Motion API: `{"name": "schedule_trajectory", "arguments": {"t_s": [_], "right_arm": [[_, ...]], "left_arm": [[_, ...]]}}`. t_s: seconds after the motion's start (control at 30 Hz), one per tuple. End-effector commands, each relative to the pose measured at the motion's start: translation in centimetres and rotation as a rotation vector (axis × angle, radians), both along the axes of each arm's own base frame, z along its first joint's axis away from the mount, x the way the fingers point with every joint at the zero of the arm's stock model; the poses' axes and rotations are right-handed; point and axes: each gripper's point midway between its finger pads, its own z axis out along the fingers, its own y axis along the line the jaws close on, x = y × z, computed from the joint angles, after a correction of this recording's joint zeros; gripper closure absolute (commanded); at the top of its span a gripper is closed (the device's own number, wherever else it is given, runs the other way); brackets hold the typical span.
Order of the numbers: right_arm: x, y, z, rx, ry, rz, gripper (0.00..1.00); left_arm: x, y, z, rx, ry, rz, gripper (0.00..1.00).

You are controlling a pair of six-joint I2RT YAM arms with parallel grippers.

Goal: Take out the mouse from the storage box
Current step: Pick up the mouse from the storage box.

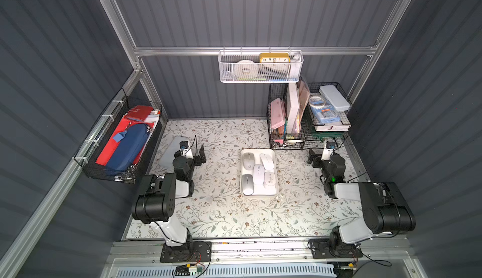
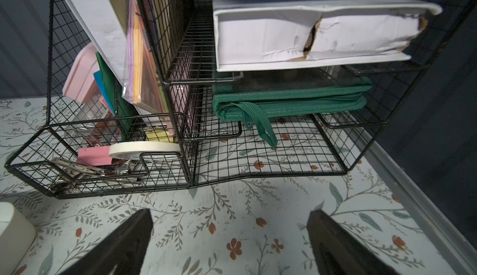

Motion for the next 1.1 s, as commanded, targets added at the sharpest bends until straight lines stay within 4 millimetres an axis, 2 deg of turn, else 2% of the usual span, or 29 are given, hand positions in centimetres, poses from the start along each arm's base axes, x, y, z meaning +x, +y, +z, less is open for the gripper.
{"name": "schedule_trajectory", "arguments": {"t_s": [0.0,0.77,0.83,0.9,0.97,1.0,1.07], "right_arm": [[-0.1,-0.1,-0.5,0.004,0.011,-0.001,0.01],[0.0,-0.2,-0.6,0.007,0.012,-0.006,0.01],[-0.3,0.1,-0.3,-0.006,-0.004,0.001,0.01],[-0.6,-0.6,1.9,-0.077,-0.038,-0.141,0.01],[-0.7,0.6,4.6,-0.159,0.024,-0.177,0.01],[-0.9,1.9,5.9,-0.128,0.059,-0.179,0.01],[-1.0,5.4,7.8,-0.008,0.118,-0.072,0.01]], "left_arm": [[0.2,-0.3,0.6,0.020,-0.020,-0.014,0.01],[0.2,-0.4,0.7,0.018,-0.022,-0.020,0.01],[0.2,0.4,0.7,0.015,-0.021,0.031,0.01],[0.3,1.2,2.0,0.028,-0.012,0.093,0.01],[1.3,1.6,5.3,0.028,0.041,0.126,0.01],[1.5,1.8,7.5,0.021,0.044,0.156,0.01],[1.4,1.0,13.6,0.025,-0.003,0.167,0.01]]}}
